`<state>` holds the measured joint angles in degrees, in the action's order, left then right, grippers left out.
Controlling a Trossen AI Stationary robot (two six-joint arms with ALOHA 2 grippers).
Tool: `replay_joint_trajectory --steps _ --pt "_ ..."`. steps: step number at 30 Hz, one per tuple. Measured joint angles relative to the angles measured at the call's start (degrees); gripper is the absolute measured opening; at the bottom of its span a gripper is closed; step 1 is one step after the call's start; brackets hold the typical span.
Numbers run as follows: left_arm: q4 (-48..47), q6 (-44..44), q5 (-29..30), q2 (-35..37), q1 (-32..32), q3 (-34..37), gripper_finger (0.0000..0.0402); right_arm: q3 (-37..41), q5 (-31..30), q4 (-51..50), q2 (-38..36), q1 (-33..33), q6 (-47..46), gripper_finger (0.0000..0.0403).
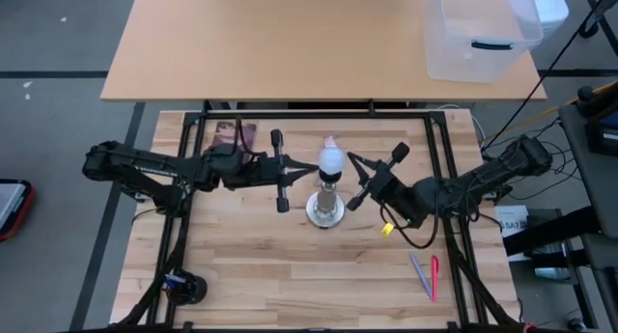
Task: Screw lightbulb
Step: Insert the lightbulb into the lamp
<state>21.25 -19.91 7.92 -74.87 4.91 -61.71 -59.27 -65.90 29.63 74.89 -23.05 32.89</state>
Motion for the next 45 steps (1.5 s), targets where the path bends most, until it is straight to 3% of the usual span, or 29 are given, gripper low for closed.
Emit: replay_joint_trajectory --steps 17,29,45 --pt "1.68 -1.63 -3.31 0.0 -0.67 0.0 0.0002 0.0 11.41 1.92 0.0 5.4 0.84 0.0" --pt "1.06 -0.24 -3.63 0.07 -3.91 0.0 0.0002 0.0 10.17 0.87 -0.18 4.28 -1.39 0.0" --pt "-2.87 7.96 -1.22 -1.49 -8.76 -0.02 0.0002 -0.04 6.96 -1.07 0.0 -2.85 -3.08 0.0"
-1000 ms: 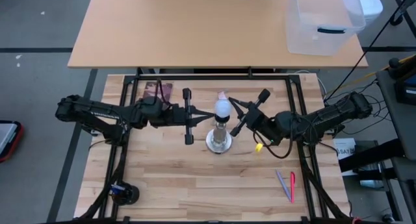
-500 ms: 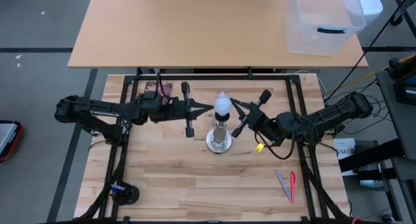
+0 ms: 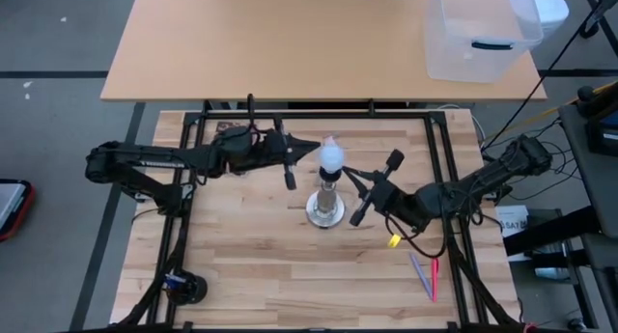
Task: Screw lightbulb
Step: Insert the lightbulb into the lamp
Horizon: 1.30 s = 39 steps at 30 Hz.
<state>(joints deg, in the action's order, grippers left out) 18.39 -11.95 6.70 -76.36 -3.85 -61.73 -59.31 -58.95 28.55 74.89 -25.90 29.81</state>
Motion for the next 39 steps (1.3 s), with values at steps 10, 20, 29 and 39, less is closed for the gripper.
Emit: replay_joint_trajectory --steps 10,20,29,39 --pt "0.61 -3.56 0.3 2.62 5.03 0.0 0.0002 0.0 -7.21 -0.56 0.02 -1.02 1.54 0.0" --pt "2.25 -7.56 -1.6 2.38 10.26 0.0 0.0002 0.0 -5.26 3.46 -0.01 5.03 5.03 0.0" --pt "5.47 -6.36 -1.55 0.99 8.62 0.0 0.0002 0.0 0.84 3.0 0.0 8.4 2.52 0.0" --pt "4.86 -4.98 -1.83 0.39 5.94 0.0 0.0002 0.0 2.39 1.73 -0.13 8.1 2.11 0.0"
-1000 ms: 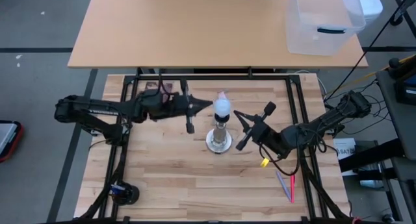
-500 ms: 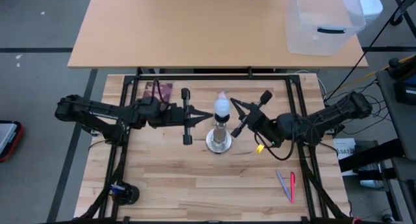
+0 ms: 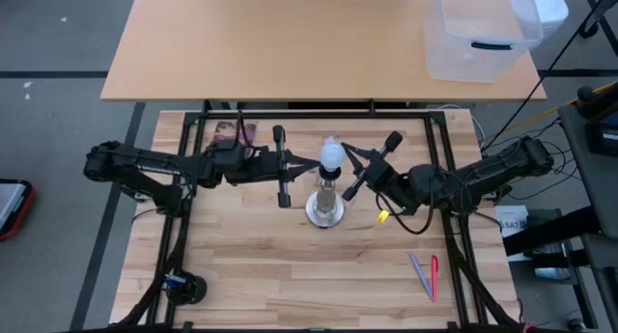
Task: Screw lightbulb
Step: Insert the lightbulb into the lamp
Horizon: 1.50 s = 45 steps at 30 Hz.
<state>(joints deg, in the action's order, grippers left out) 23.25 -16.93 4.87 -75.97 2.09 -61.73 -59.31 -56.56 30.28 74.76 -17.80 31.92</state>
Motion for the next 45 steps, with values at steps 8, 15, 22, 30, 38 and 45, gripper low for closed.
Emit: replay_joint_trajectory --steps 8,15,22,30,38,45 --pt "-0.69 1.15 -0.26 0.05 -2.2 0.0 0.0002 0.0 -0.68 -2.5 -0.13 -0.83 -3.38 0.0" --pt "-2.21 4.18 3.38 0.09 -4.45 0.0 0.0002 -0.03 1.12 -4.45 -0.07 -2.65 -4.46 0.0" --pt "-5.55 6.01 7.74 -0.02 -5.13 0.03 0.0002 -0.04 0.46 -5.82 0.27 -4.58 -4.07 0.0" --pt "-5.57 2.93 7.64 1.18 -1.32 0.02 0.0002 0.02 -4.5 -7.12 0.38 -4.86 -3.46 0.0" --pt "-2.52 -1.6 7.7 1.82 2.96 0.02 0.0002 0.02 -5.13 -2.83 0.39 -2.15 2.04 0.0" --pt "-1.77 -1.68 7.7 1.82 3.96 0.02 0.0002 0.02 0.4 -0.39 0.35 0.65 3.84 0.0"
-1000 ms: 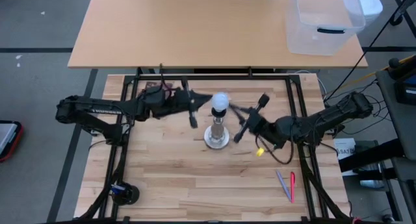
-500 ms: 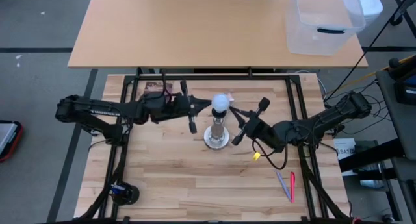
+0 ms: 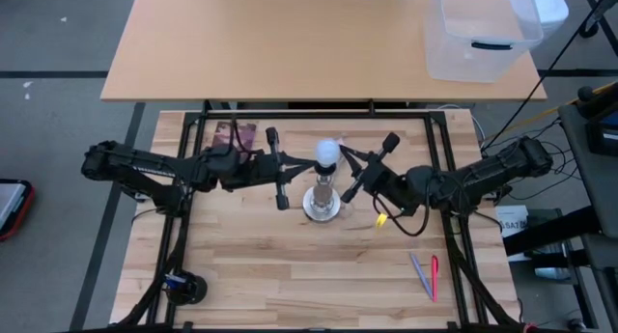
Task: Screw lightbulb
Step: Insert the lightbulb into the lamp
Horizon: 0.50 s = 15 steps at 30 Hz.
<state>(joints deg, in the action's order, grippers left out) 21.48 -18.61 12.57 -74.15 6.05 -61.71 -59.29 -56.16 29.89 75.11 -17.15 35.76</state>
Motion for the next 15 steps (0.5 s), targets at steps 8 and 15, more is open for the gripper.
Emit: replay_joint_trajectory --steps 8,15 --pt "1.15 -1.33 -1.65 0.0 -0.06 0.0 0.0002 0.0 2.62 1.23 0.0 1.82 -0.32 0.0" --pt "0.69 -0.88 -1.73 0.0 -2.8 0.0 0.0002 0.0 2.73 1.25 -0.07 1.42 -1.19 0.0"
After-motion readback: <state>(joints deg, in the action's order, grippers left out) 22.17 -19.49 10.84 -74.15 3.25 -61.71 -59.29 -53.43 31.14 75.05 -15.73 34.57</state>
